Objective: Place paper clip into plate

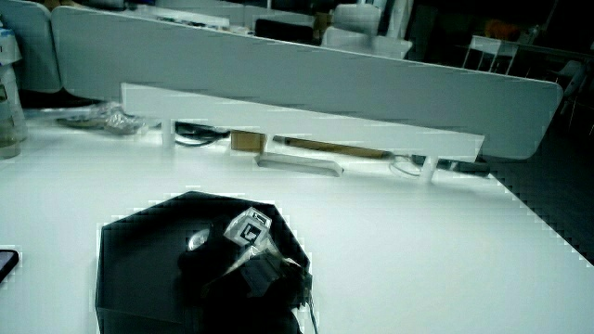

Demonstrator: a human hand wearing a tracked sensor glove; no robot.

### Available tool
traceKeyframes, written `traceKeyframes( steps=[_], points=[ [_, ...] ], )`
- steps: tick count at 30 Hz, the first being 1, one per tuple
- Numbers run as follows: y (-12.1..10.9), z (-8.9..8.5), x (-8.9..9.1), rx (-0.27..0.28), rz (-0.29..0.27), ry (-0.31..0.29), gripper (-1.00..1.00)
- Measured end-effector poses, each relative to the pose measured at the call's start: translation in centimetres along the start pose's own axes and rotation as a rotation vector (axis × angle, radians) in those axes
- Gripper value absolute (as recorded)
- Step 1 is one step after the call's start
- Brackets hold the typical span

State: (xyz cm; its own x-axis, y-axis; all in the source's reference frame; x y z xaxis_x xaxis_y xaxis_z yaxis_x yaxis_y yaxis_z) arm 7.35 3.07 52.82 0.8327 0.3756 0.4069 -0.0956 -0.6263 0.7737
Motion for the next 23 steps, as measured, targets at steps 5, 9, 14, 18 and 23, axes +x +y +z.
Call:
traceKeyframes(
  steps=[5, 9, 14, 18, 23],
  points=[
    [0.5, 0.1, 0.6, -0.064, -0.037, -0.007, -0.73],
    [-0.1, 1.0, 1.0, 0.003, 0.019, 0.054, -1.0],
    [-1.6, 3.2, 1.6, 0.074, 0.082, 0.137, -1.0],
    [-2.0, 4.1, 1.7, 0.074, 0.094, 0.144, -1.0],
    [-1.8, 4.1, 1.9, 0.072, 0.074, 0.12, -1.0]
  ],
)
